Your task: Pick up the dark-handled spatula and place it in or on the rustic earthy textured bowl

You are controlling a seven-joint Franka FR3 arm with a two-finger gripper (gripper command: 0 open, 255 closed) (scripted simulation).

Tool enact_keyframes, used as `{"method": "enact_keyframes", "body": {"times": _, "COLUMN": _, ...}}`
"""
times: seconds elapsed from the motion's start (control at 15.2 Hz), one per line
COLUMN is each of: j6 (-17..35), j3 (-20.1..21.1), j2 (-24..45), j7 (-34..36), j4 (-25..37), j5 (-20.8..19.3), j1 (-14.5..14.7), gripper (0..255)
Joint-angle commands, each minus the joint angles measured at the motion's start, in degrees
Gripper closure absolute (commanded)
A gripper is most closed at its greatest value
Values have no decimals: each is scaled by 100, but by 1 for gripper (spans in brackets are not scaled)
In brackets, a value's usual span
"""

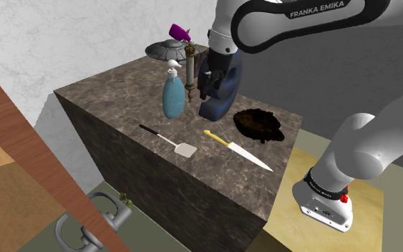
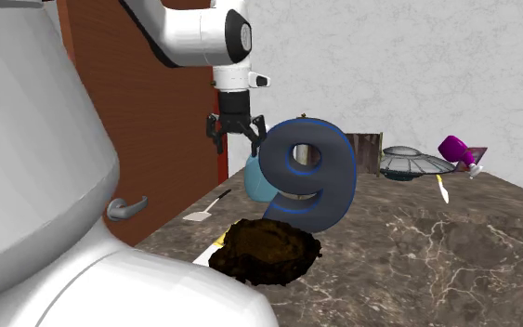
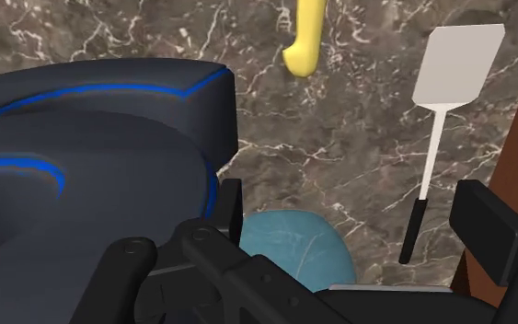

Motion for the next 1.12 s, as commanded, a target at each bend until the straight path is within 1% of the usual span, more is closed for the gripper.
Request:
{"method": "enact_keyframes", "body": {"times": 0.0, "j6": 189, "j3": 178, "j2": 409, "j7": 229, "j4": 146, "j5": -67, "j1": 30, "gripper": 0}}
{"method": "enact_keyframes", "body": {"times": 0.26, "j6": 472, "j3": 456, "j2": 1230, "j7": 663, "j4": 549, "j5": -309, "j1": 84, "gripper": 0}}
{"method": "enact_keyframes", "body": {"times": 0.53, "j6": 660, "j3": 658, "j2": 2097, "j7": 1127, "j4": 1061, "j5": -655, "j1": 190, "gripper": 0}}
{"method": "enact_keyframes", "body": {"times": 0.73, "j6": 731, "j3": 746, "j2": 2769, "j7": 1471, "j4": 1519, "j5": -953, "j1": 320, "gripper": 0}}
{"method": "enact_keyframes", "body": {"times": 0.99, "j6": 729, "j3": 761, "j2": 3683, "j7": 1878, "j4": 2236, "j5": -1337, "j1": 577, "gripper": 0}}
{"method": "enact_keyframes", "body": {"times": 1.06, "j6": 724, "j3": 753, "j2": 3767, "j7": 1910, "j4": 2309, "j5": -1368, "j1": 610, "gripper": 0}}
